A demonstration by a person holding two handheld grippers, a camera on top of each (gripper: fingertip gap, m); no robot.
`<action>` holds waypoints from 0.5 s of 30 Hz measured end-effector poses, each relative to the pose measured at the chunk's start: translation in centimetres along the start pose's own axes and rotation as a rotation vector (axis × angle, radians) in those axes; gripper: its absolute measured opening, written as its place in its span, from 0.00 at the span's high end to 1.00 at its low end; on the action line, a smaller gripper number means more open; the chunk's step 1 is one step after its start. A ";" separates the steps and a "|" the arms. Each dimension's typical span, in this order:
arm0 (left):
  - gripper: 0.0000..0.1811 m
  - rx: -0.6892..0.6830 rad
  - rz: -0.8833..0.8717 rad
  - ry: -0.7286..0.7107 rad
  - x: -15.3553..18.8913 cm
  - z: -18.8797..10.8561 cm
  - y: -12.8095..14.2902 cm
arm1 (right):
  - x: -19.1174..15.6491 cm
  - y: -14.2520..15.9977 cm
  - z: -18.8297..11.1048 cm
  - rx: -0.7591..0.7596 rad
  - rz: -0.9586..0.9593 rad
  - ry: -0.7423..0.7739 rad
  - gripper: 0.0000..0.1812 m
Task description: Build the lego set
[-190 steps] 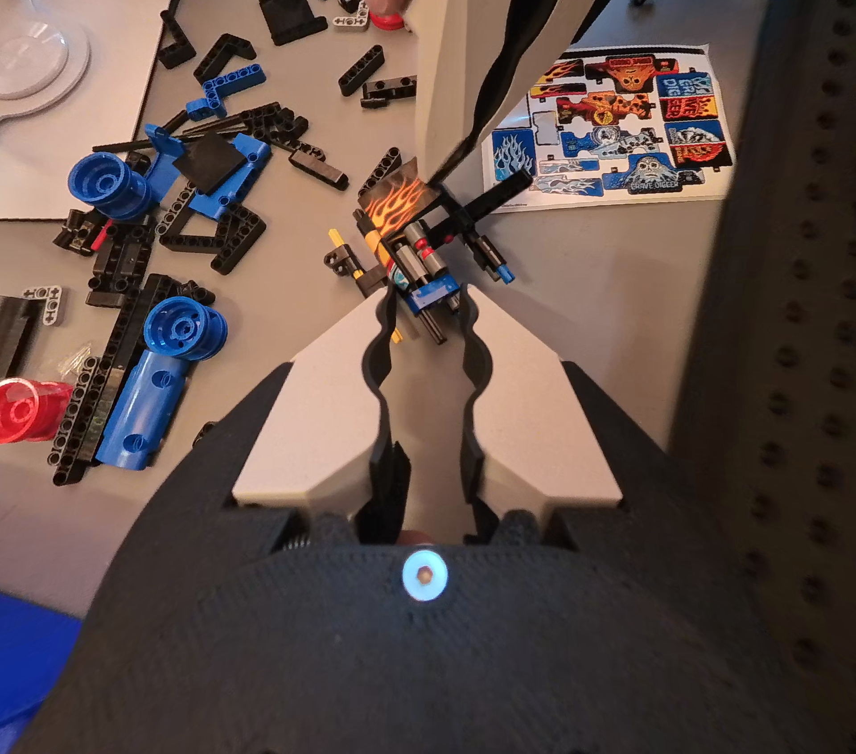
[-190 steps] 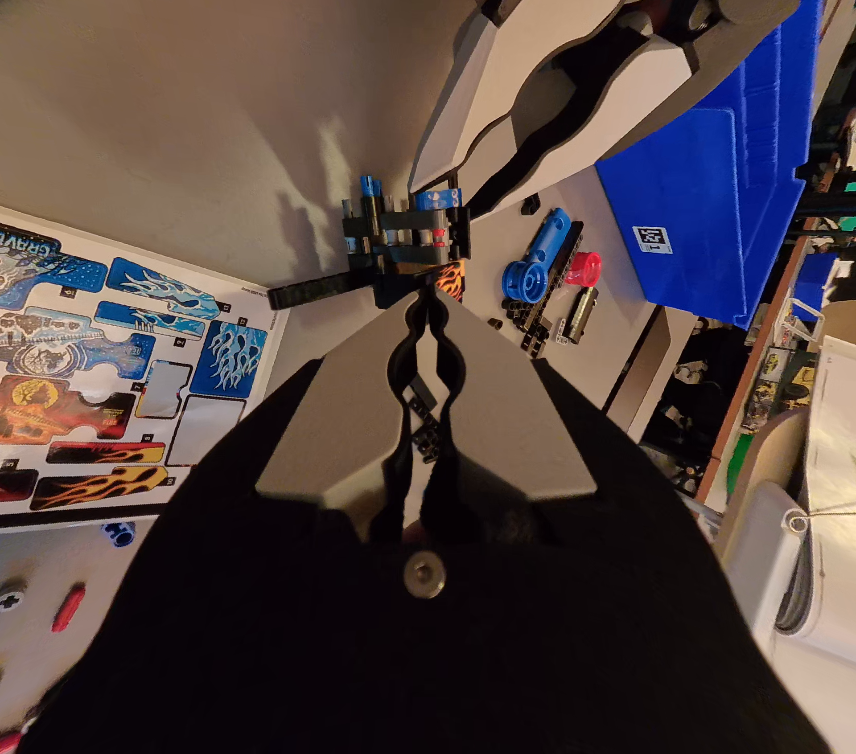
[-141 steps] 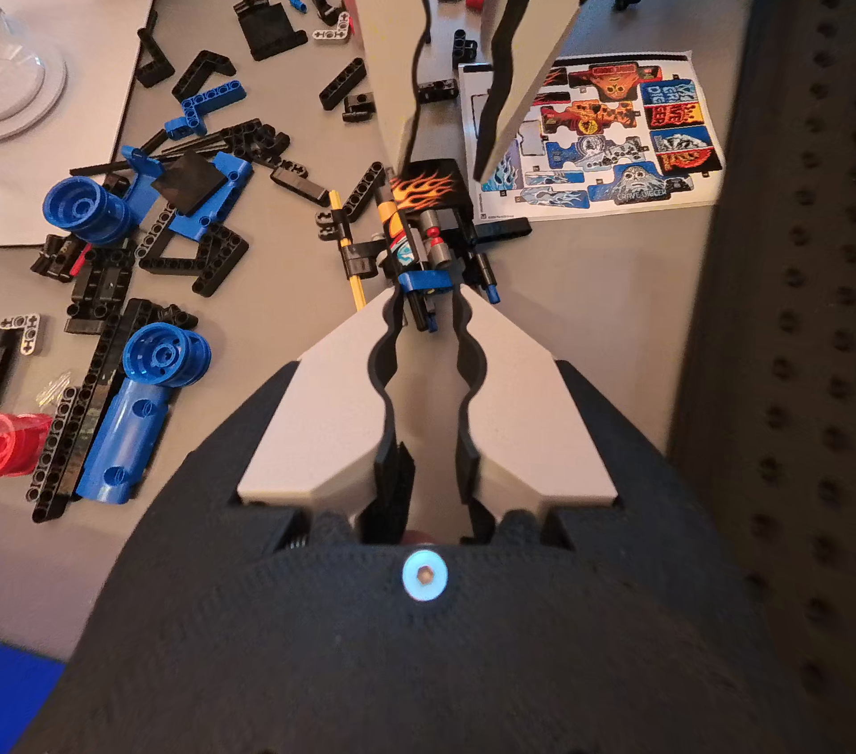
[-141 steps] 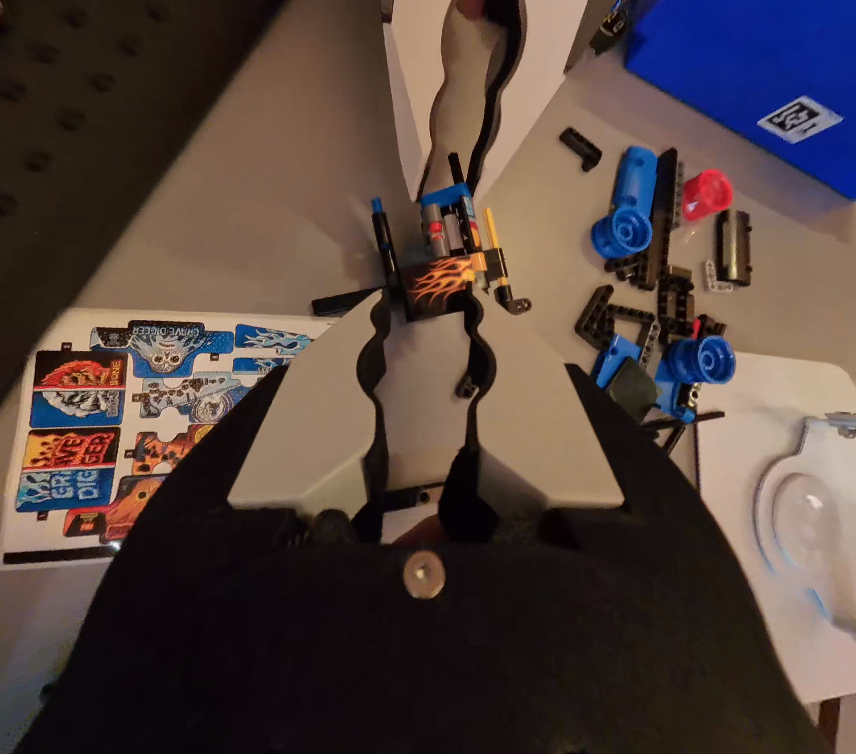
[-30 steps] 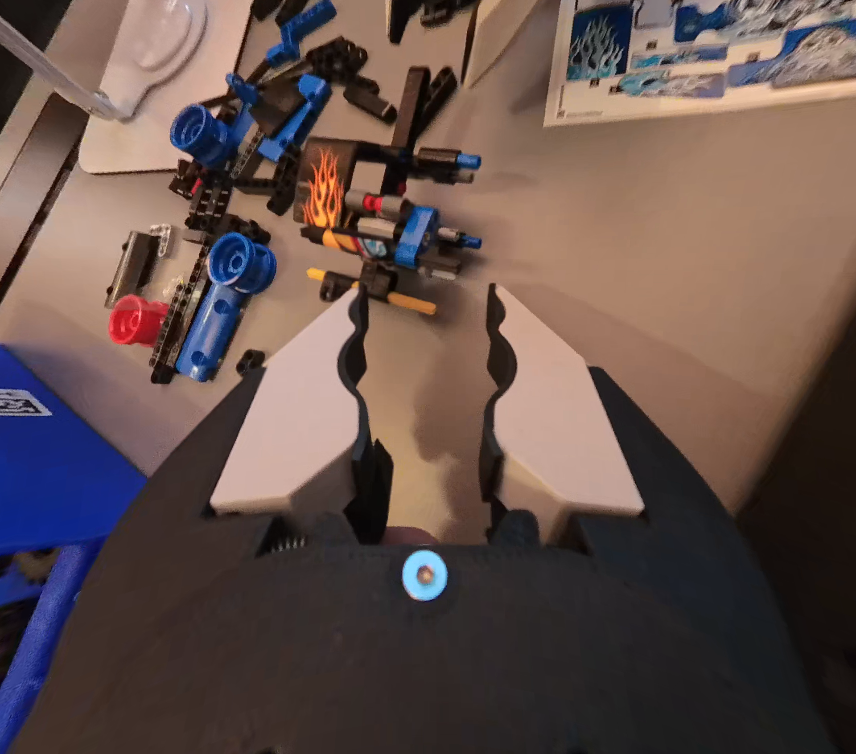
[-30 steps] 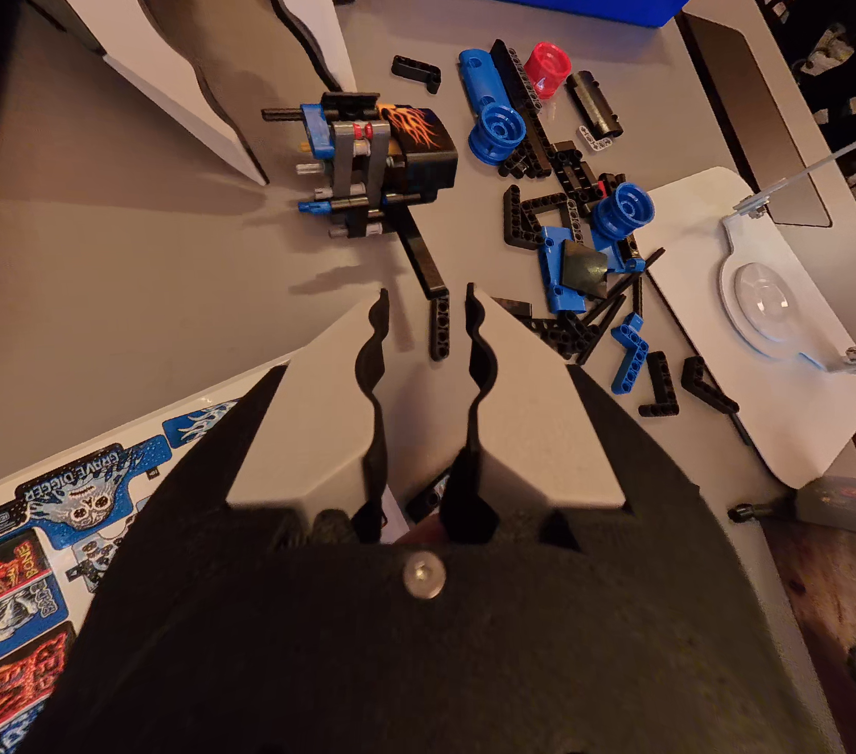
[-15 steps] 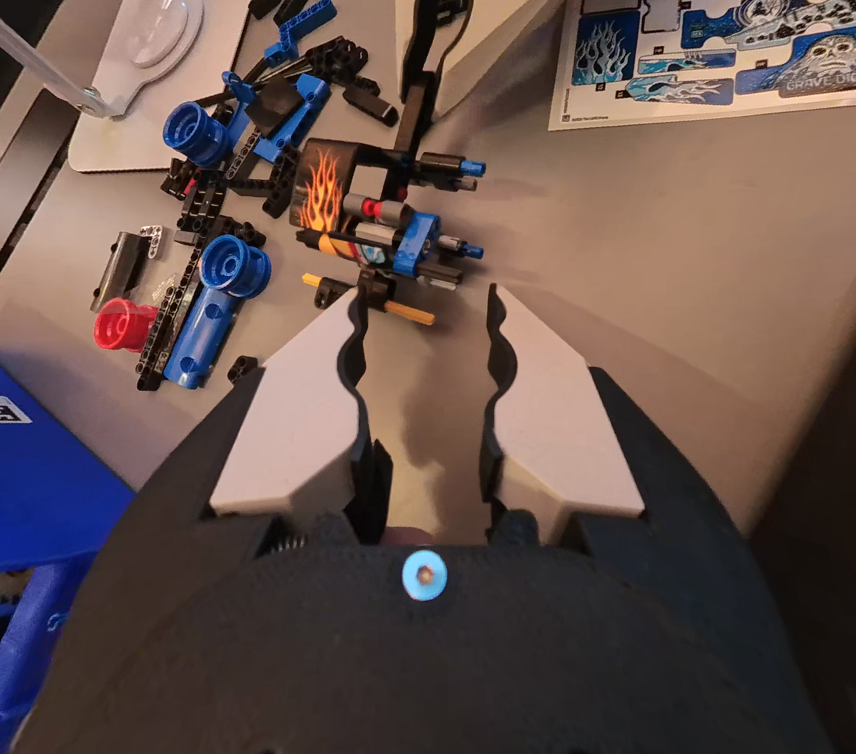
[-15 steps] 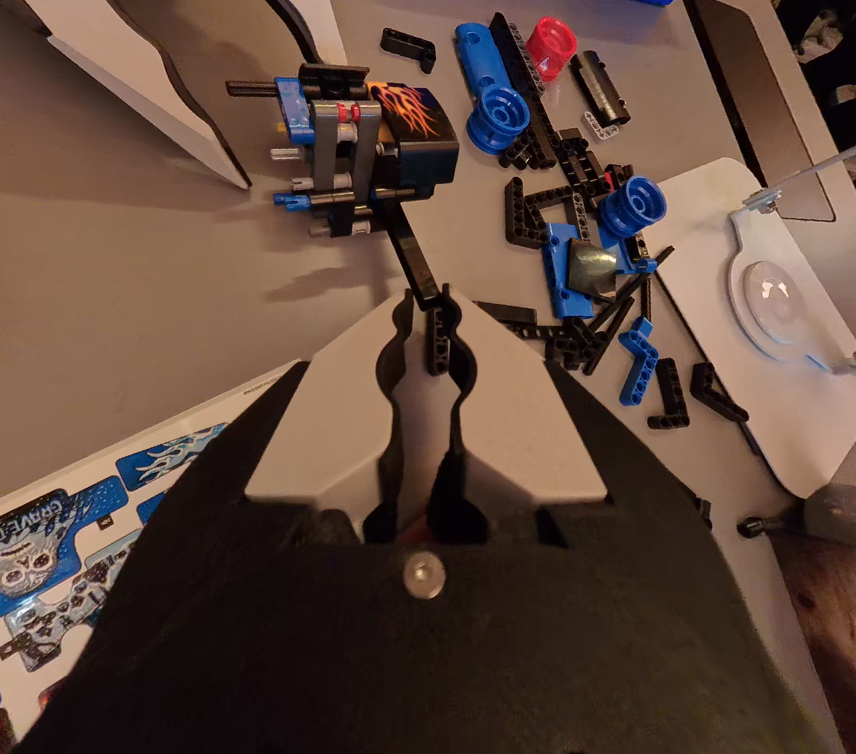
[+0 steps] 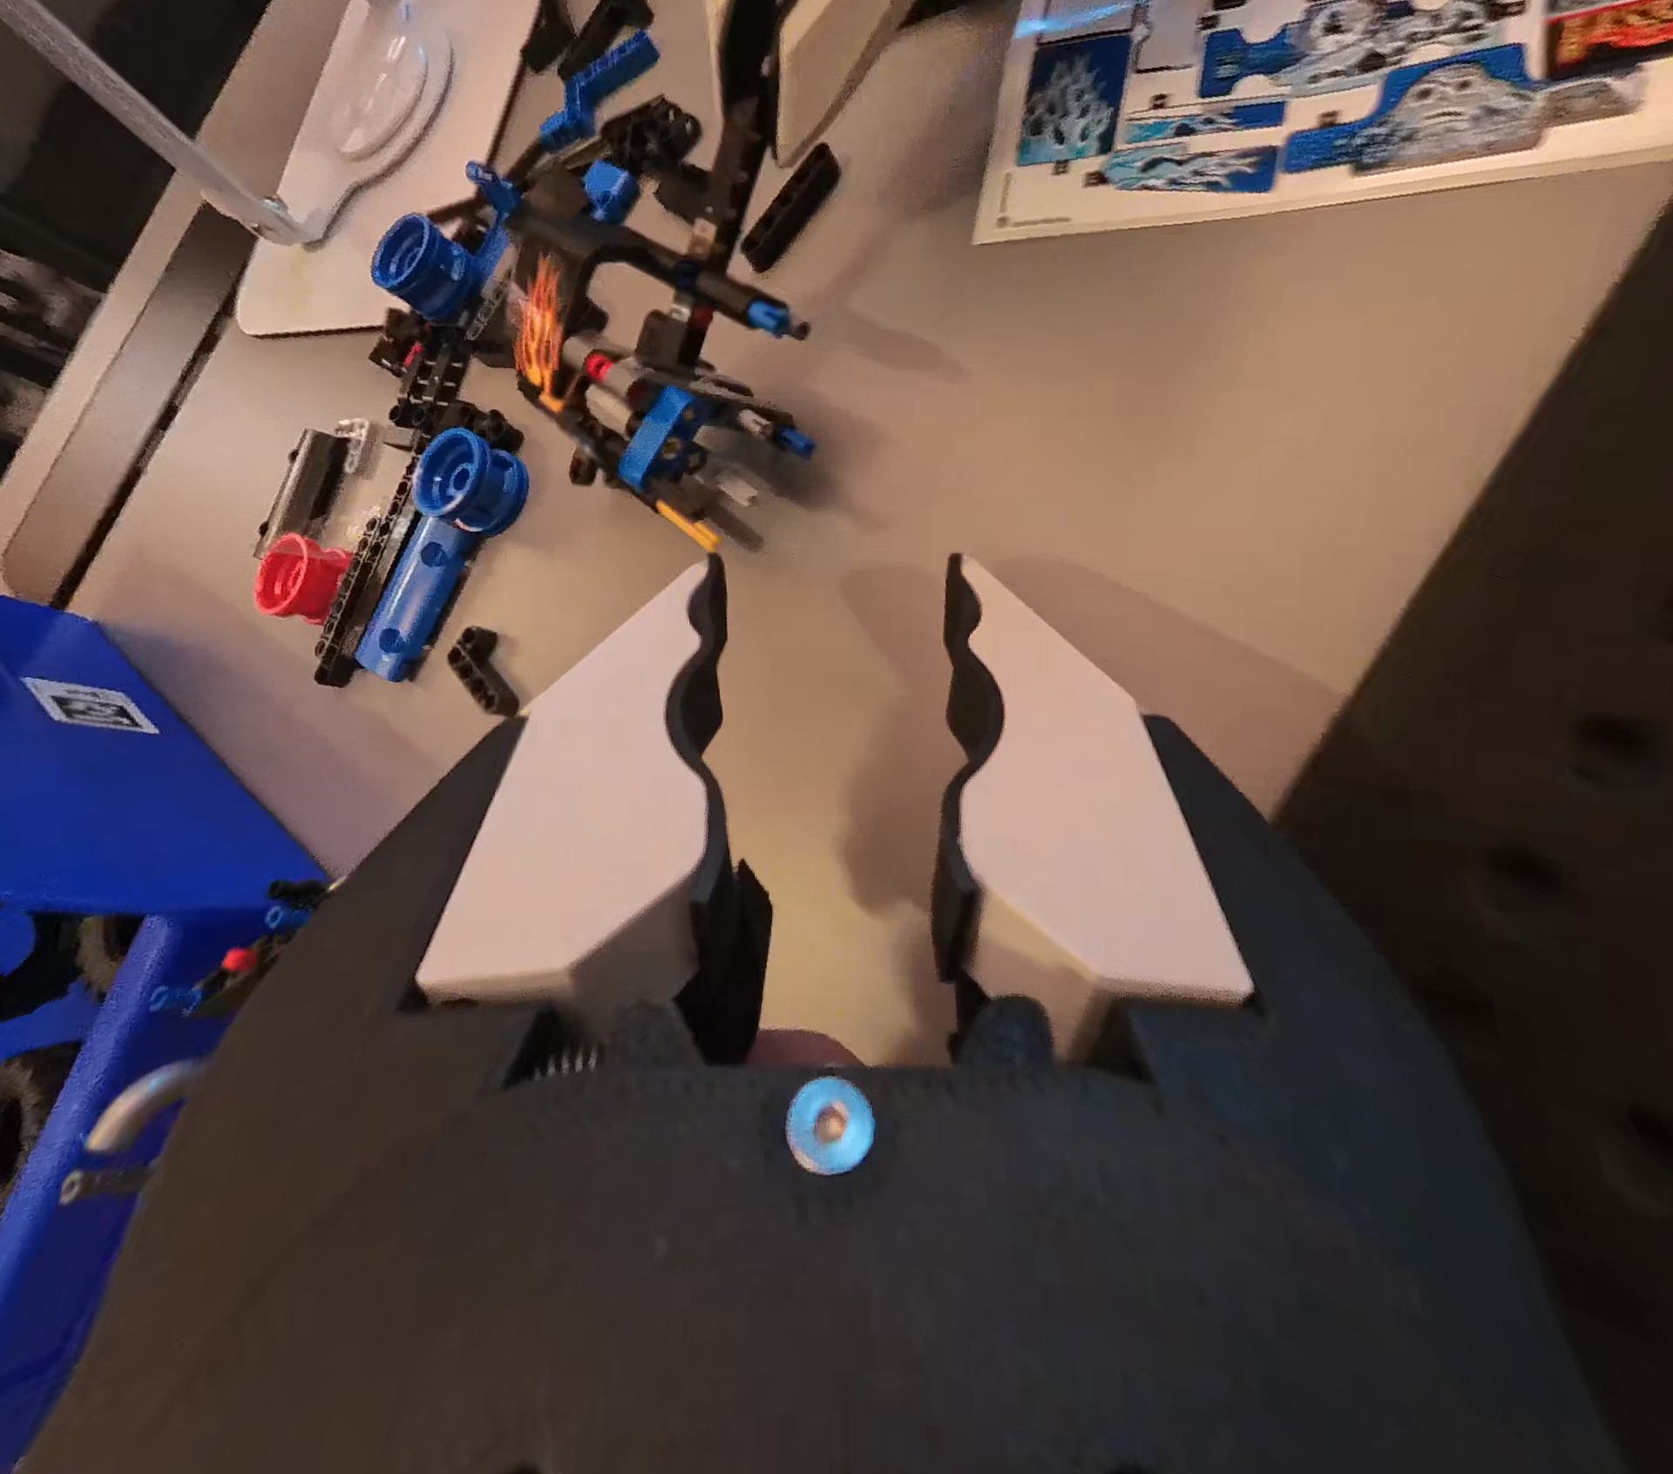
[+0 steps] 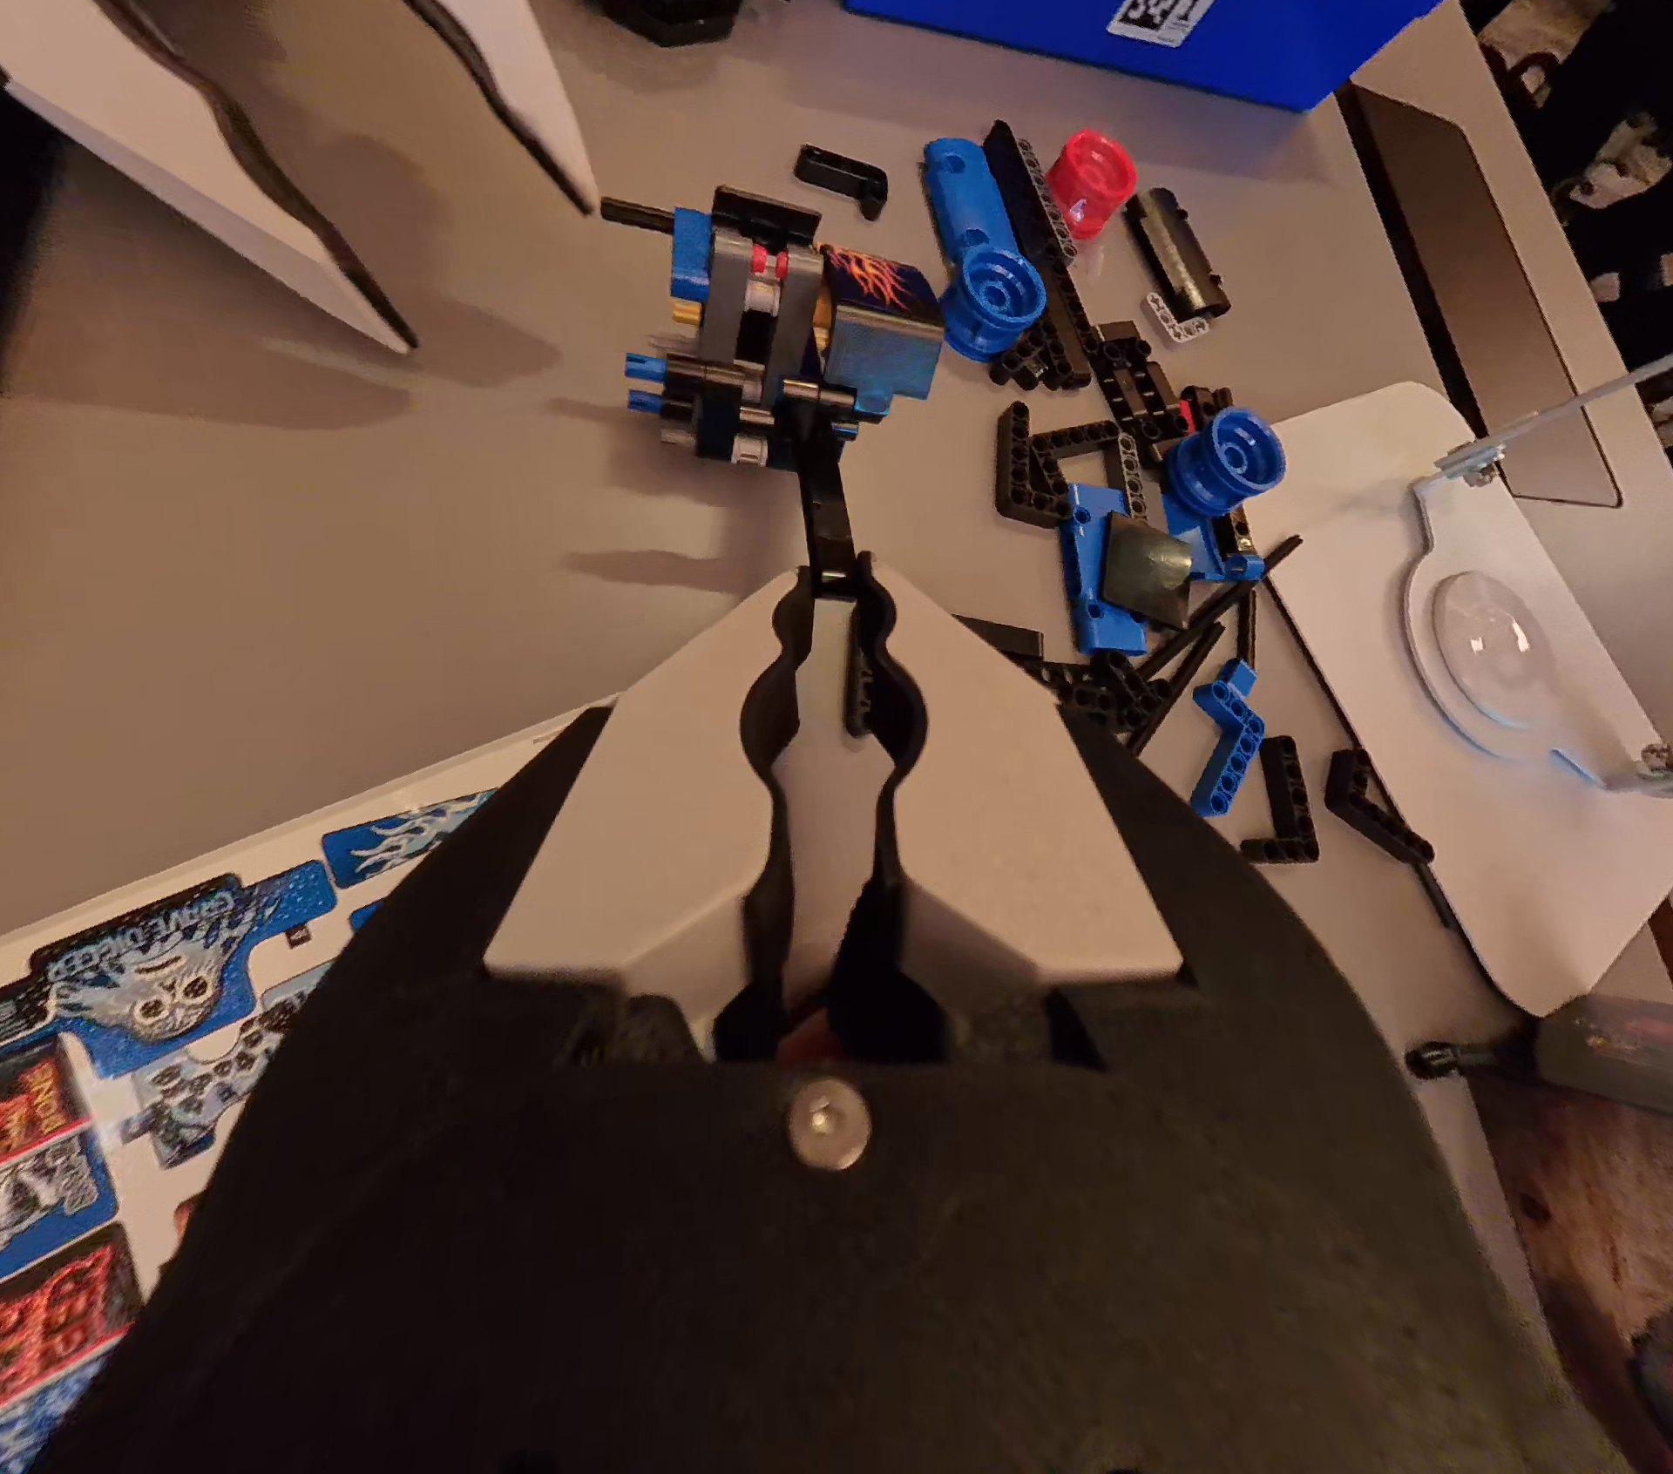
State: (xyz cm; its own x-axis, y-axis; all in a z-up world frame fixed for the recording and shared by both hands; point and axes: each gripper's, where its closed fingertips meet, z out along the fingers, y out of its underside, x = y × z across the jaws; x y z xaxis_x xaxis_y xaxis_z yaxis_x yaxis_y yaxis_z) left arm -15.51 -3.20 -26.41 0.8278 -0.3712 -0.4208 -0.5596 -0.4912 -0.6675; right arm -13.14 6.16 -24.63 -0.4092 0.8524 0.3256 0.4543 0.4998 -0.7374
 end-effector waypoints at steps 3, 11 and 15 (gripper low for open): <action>0.76 -0.021 0.100 -0.080 1.0 -0.7 0.3 | -0.4 -0.3 -0.3 0.007 -0.019 -0.016 0.97; 0.68 0.047 0.046 -0.166 -1.1 -1.7 -0.2 | -1.7 -1.5 -1.1 0.052 -0.013 -0.096 0.97; 0.66 0.017 0.076 -0.130 -1.4 -0.9 0.3 | -3.0 -2.5 -1.4 0.078 -0.002 -0.155 0.97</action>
State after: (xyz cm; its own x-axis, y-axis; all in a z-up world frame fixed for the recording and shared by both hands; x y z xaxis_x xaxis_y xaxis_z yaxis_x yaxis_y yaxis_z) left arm -16.90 -3.54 -25.48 0.7822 -0.3006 -0.5457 -0.6207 -0.4522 -0.6405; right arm -11.99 2.58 -22.95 -0.5300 0.8143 0.2369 0.3929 0.4833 -0.7823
